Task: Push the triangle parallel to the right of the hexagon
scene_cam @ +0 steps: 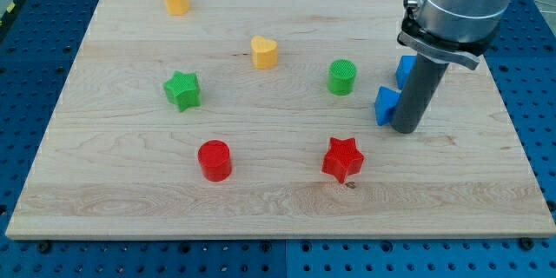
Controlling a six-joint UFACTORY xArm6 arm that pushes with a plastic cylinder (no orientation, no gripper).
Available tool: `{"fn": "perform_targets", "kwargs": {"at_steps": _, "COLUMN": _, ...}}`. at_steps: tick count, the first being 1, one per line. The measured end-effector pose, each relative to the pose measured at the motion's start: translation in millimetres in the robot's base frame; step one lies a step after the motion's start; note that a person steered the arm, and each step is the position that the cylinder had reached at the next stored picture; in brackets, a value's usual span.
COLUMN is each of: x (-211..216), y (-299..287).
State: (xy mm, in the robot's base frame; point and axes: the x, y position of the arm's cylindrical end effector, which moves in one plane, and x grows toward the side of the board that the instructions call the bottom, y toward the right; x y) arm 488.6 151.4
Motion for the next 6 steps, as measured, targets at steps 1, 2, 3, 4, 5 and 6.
{"fn": "perform_targets", "kwargs": {"at_steps": 1, "x": -5, "y": -4}}
{"fn": "perform_targets", "kwargs": {"at_steps": 2, "x": -21, "y": -4}}
{"fn": "perform_targets", "kwargs": {"at_steps": 3, "x": -38, "y": -4}}
{"fn": "perform_targets", "kwargs": {"at_steps": 4, "x": -38, "y": -4}}
{"fn": "perform_targets", "kwargs": {"at_steps": 5, "x": -41, "y": -5}}
{"fn": "perform_targets", "kwargs": {"at_steps": 6, "x": -54, "y": -11}}
